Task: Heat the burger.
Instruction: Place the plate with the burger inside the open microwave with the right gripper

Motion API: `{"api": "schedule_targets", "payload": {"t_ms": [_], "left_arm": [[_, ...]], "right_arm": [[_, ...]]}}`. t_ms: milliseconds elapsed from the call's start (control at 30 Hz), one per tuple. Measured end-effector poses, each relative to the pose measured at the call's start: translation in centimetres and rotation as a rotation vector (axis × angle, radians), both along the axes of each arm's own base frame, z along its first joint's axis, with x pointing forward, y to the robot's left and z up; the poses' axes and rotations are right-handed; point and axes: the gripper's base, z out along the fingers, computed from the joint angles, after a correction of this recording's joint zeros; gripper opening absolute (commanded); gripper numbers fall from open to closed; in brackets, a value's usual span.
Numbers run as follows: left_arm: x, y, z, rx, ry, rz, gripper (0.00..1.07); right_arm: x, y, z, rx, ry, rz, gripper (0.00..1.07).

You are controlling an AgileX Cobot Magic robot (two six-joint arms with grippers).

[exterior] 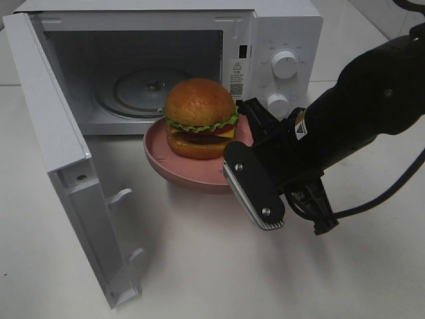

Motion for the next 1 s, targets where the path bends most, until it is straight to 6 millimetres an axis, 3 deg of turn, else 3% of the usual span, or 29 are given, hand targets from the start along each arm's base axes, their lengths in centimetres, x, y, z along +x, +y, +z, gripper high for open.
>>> {"api": "schedule_targets", "payload": {"t_ms": [500, 700, 1000], "left_arm": [[0.0, 0.0, 0.0, 0.000, 0.000, 0.000, 0.98], [0.0, 0.0, 0.0, 0.000, 0.000, 0.000, 0.98], [0.0, 0.0, 0.0, 0.000, 0.000, 0.000, 0.98]], "right_arm": [[0.8, 0.6, 0.3, 0.066, -0.091, 0.007, 0.00], [1.1, 0.9, -0.4, 0.064, -0.089, 0.008, 0.00], [2.3, 2.4, -0.6, 0.072, -0.092, 0.017, 0.00]]}}
